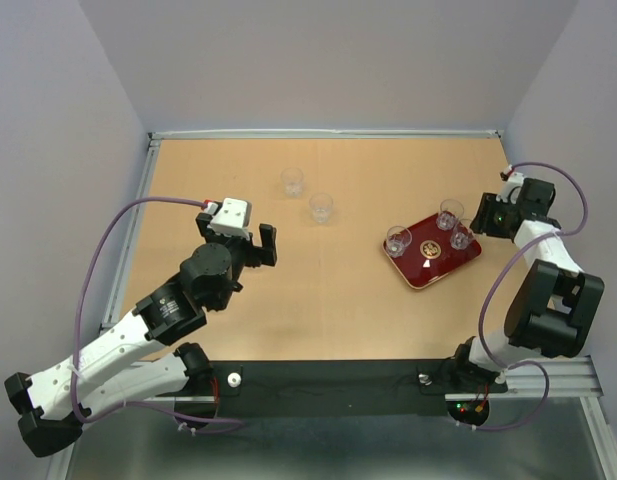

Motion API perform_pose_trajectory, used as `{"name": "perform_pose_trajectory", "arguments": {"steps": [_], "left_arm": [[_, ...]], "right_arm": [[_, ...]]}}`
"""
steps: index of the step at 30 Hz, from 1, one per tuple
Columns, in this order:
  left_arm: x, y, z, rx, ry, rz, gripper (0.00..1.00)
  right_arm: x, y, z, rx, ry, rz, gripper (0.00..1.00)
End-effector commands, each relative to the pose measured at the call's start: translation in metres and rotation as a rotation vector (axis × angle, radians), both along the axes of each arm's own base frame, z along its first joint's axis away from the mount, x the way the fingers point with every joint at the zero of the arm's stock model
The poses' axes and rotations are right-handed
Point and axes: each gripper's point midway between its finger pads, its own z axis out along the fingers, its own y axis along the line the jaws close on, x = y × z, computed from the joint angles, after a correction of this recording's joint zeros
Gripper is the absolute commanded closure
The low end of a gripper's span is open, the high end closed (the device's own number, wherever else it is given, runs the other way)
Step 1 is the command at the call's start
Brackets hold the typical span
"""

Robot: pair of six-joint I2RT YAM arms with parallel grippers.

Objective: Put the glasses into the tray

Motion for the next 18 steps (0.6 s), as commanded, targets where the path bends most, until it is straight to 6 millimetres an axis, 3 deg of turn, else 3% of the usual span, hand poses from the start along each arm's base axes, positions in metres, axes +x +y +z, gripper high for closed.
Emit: {"name": "perform_pose_trajectory", "arguments": {"steps": [1, 5, 11, 18], "left_arm": [[0.002, 0.008, 0.007, -0.024, -0.028, 0.034, 0.03], [0.003, 0.009, 0.006, -0.033, -0.032, 0.039, 0.03], [0.010, 0.010, 0.000, -0.032, -0.017, 0.062, 0.03], [0.021, 0.018, -0.007, -0.044, 0.003, 0.113, 0.02]], "right_arm": [[0.006, -0.006, 0.045, -0.068, -0.148, 0.011, 0.49], [0.002, 0.003, 0.066, -0.073, -0.210, 0.049, 0.48], [-0.013, 0.038, 0.087, -0.012, -0.309, 0.189, 0.48], [-0.021, 0.053, 0.089, 0.035, -0.331, 0.247, 0.44]]}}
